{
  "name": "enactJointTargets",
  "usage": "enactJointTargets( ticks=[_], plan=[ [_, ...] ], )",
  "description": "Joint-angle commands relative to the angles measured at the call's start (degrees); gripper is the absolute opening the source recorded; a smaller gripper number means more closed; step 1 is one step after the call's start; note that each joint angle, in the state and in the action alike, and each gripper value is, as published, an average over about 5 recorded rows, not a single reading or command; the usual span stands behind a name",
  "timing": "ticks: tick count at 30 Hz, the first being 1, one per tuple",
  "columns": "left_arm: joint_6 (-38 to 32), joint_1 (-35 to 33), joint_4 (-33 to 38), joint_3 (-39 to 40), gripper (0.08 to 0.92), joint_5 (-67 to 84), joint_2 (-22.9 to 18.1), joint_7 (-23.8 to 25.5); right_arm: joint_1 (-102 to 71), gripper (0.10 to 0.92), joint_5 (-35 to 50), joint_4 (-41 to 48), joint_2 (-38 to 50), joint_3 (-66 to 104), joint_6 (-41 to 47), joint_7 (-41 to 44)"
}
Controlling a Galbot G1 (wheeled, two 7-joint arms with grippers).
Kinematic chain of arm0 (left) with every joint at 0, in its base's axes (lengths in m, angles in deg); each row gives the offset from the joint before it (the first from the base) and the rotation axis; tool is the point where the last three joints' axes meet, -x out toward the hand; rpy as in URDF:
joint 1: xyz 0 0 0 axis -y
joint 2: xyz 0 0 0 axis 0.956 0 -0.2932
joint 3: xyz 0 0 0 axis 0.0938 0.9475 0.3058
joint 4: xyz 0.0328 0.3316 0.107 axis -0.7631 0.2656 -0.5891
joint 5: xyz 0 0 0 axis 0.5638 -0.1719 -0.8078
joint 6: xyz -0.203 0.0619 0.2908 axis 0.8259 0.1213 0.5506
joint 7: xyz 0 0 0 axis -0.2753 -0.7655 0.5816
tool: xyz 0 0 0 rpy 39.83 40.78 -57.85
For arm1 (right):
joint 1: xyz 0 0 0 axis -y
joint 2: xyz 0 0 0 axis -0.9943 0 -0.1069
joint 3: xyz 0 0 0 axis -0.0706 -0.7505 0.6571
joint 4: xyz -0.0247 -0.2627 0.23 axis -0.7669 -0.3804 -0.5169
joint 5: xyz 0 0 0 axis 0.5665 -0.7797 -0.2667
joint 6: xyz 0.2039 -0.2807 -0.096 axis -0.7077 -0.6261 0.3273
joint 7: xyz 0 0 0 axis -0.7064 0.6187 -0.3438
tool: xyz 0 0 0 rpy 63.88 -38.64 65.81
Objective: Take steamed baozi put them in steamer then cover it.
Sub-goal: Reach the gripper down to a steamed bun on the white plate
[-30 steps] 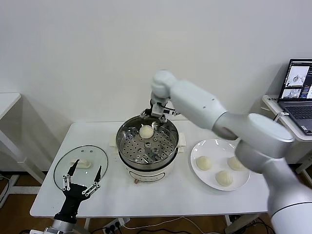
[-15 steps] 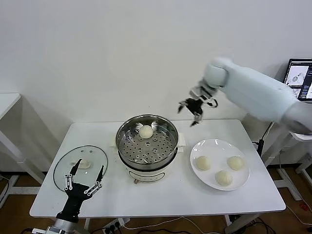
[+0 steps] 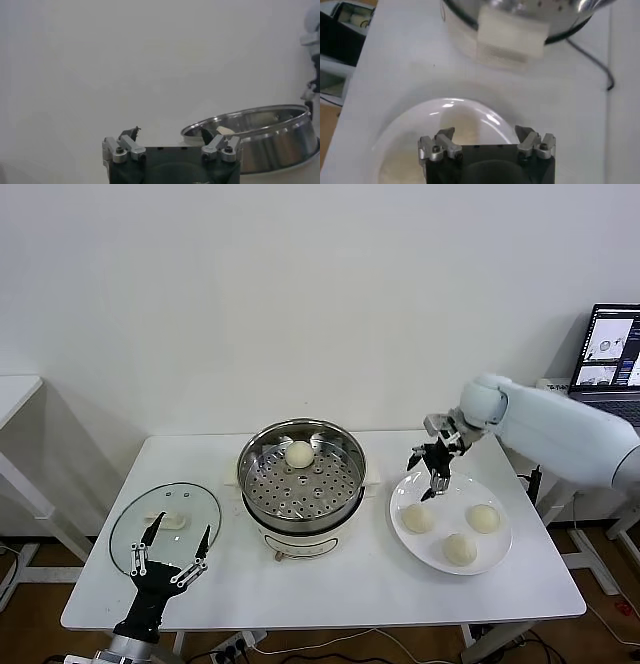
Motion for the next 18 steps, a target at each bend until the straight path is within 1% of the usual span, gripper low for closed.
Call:
enactJointTargets(
  ticks=[1,14,18],
  plan=[
    [-0.07,-0.13,0.18,-0.13,0.823,-0.04,-0.04,0.03,-6.09,0.823,0.06,2.02,-0.28,0.28,3.08,-2.63],
    [-0.17,-0.24,-0.09,-0.32,0.823,-0.04,-0.28,0.03,-8.59,0.823,-2.37,4.75,-1.99,2.57,2.8,-2.98],
    [-0.22,-0.24,-0.14,-0.49,0.823,-0.04,-0.28,0.01,-8.84,0.79,-2.85,5.23,-2.55,3.05,2.81,-2.92]
  ],
)
